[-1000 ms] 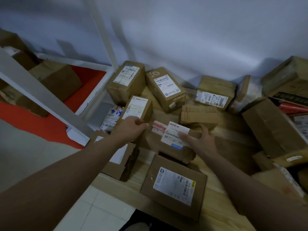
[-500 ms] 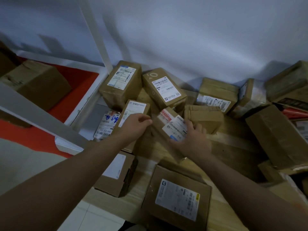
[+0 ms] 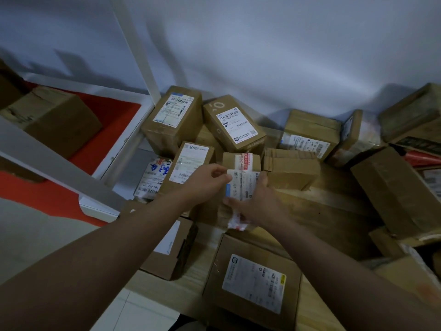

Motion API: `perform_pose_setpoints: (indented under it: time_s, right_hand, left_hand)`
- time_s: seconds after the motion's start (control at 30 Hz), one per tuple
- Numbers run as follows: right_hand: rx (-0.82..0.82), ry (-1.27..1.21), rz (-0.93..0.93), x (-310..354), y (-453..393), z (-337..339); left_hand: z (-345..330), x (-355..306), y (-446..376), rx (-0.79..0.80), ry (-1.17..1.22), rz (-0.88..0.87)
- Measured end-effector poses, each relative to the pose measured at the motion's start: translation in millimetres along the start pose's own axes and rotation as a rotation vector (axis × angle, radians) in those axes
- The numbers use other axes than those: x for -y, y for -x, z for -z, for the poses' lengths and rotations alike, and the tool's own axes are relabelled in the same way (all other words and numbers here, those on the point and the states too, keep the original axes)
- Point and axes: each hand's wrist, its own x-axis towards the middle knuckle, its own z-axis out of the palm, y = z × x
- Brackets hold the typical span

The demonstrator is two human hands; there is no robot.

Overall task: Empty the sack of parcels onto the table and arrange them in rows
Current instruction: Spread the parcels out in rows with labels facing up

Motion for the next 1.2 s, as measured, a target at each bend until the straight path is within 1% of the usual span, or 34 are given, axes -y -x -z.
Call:
perform_pose_setpoints:
  time_s: [0.1,0.13,0.2,0.27,0.33,0.4,0.47,0.6,0.7,0.8,0.87,0.93,1.0,1.2]
  right_hand:
    - [0.044,-0.245,0.065,-2,3,-4]
    - [0.071,-0.273,0.076,-3,4,-3]
    - [0.070,-0.207,0.096,-4,4,2]
    - [-0.068,-0.075,0.120,-2,1,10]
    - [-0.222,-0.054,0.180,4,-9,18]
    - [-0.309,-0.105,0.269,14,-25,24]
    - [-0.348,-0.082,0.290,25,-45,29]
    - [-0.323,0.113,0.159,39,-91,34]
    - [-0.269,0.218,0.076,47,-120,39]
    - [-0.179,0.228,0.025,57,-144,38]
    - [-0.134,0.236,0.014,61,-156,33]
    - [-0.101,0.263,-0.005,62,-164,28]
    - [-0.094,0.289,-0.014,61,-167,26]
    - [-0.164,0.262,-0.022,72,-160,16]
  left_hand:
    - [6,-1,0,-0.068,-0.086,0.018]
    - [8,0,1,-0.103,-0.152,0.024]
    - [12,4,2,-0.152,-0.253,0.026]
    - [14,7,2,-0.171,-0.295,0.027]
    - [16,9,-2,-0.199,-0.304,0.023]
    - [20,11,-8,-0.232,-0.307,0.022]
    - [25,14,-18,-0.247,-0.328,0.002]
    - [36,17,-43,-0.226,-0.390,-0.078]
    - [42,15,-64,-0.187,-0.513,-0.125]
    - [44,16,-84,-0.097,-0.671,-0.087]
    - [43,20,-93,-0.027,-0.727,-0.052]
    - [42,24,-99,0.025,-0.741,-0.011]
    - [42,26,-101,0.034,-0.726,-0.005]
    - [35,25,-91,0.039,-0.706,-0.018]
